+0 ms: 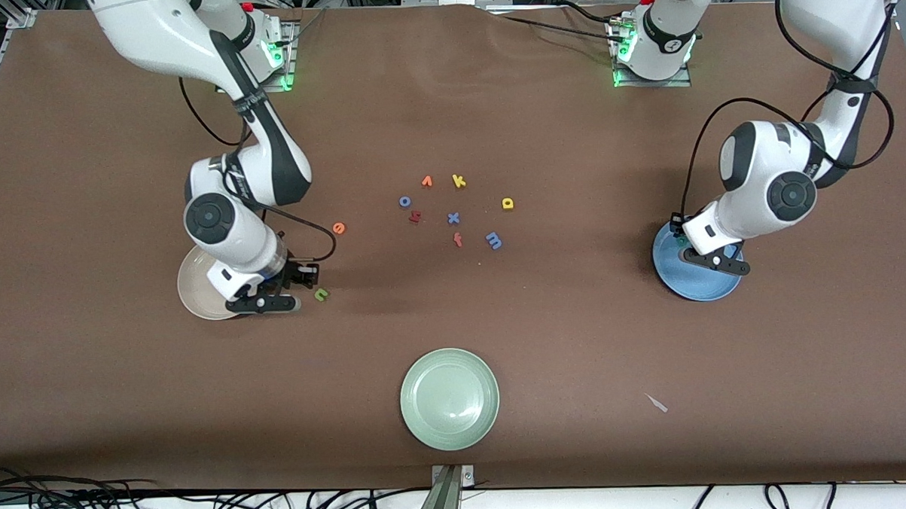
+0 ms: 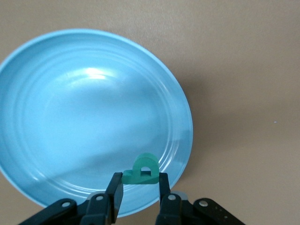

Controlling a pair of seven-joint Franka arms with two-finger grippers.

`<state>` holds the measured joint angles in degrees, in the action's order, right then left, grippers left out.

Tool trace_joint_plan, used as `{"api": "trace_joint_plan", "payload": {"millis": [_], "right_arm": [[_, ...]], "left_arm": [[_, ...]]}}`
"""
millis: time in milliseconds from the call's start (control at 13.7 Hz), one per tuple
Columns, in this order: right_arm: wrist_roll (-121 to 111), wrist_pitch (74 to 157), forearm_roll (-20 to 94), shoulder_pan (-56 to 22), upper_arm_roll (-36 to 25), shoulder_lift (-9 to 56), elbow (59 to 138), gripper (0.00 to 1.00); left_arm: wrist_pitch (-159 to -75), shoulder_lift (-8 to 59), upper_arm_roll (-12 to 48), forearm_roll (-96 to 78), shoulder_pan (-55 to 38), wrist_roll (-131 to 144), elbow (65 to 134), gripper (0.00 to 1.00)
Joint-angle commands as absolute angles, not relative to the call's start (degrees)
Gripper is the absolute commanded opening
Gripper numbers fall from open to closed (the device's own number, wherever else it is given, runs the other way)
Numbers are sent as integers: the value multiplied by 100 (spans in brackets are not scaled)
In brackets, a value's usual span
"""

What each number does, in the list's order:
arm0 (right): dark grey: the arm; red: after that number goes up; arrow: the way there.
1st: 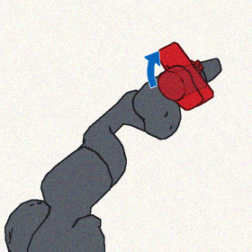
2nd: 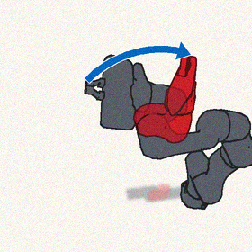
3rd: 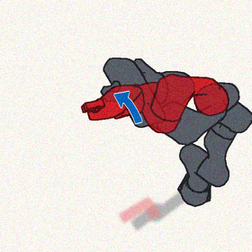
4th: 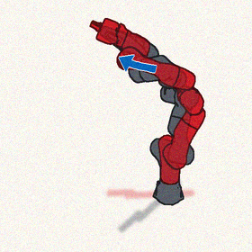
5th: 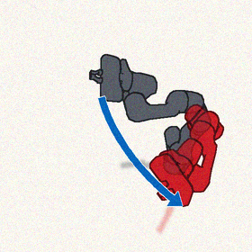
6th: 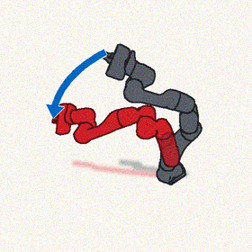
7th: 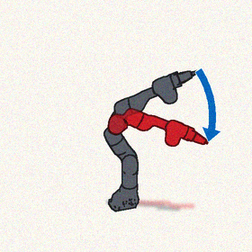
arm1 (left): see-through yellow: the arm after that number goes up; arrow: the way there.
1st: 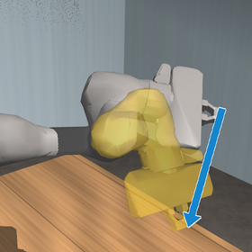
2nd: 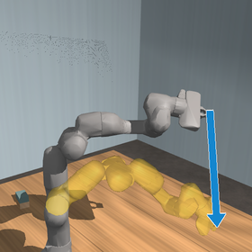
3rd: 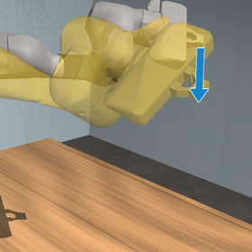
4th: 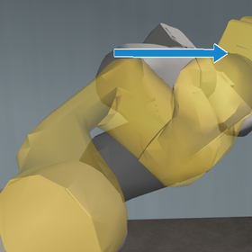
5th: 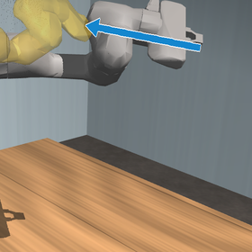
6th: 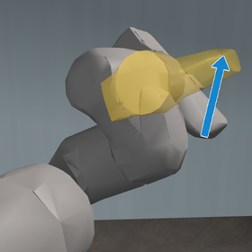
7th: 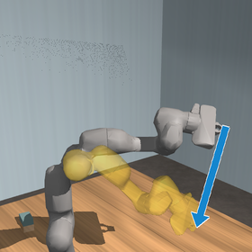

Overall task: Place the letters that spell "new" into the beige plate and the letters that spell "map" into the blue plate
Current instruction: 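Lower the teal letter onto the blue plate with the left gripper, then grasp the green U with the right gripper while the left grasps yellow letter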

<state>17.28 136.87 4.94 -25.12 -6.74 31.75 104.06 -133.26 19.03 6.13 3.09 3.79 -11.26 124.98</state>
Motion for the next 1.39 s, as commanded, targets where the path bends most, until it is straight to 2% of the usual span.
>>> {"api": "trace_joint_plan", "payload": {"millis": [0,73,146,219,585,877,1170,1316], "right_arm": [[1916,13719,598,-2549,-694,3691,9923,49],[1951,13815,606,-2540,-694,3726,9923,49],[1960,13903,606,-2557,-694,3787,9923,49],[1995,13939,606,-2566,-694,3814,9923,49],[2136,14229,615,-2645,-694,3990,9923,49],[2241,14326,606,-2654,-694,4043,9932,49],[2250,14335,607,-2663,-694,4078,9940,47],[2250,14335,615,-2663,-686,4078,9967,41]], "left_arm": [[-13710,1573,668,439,431,-906,12893,30],[-13754,1582,668,439,422,-879,12902,32],[-13746,1608,668,439,422,-879,12894,47],[-13668,1634,668,439,431,-940,12833,99],[-12912,1521,773,431,299,-583,12437,100],[-13016,1590,1790,369,290,928,12454,100],[-13631,1889,2872,395,194,2658,12507,100],[-13947,2073,2953,422,-296,3433,12507,100]]}}
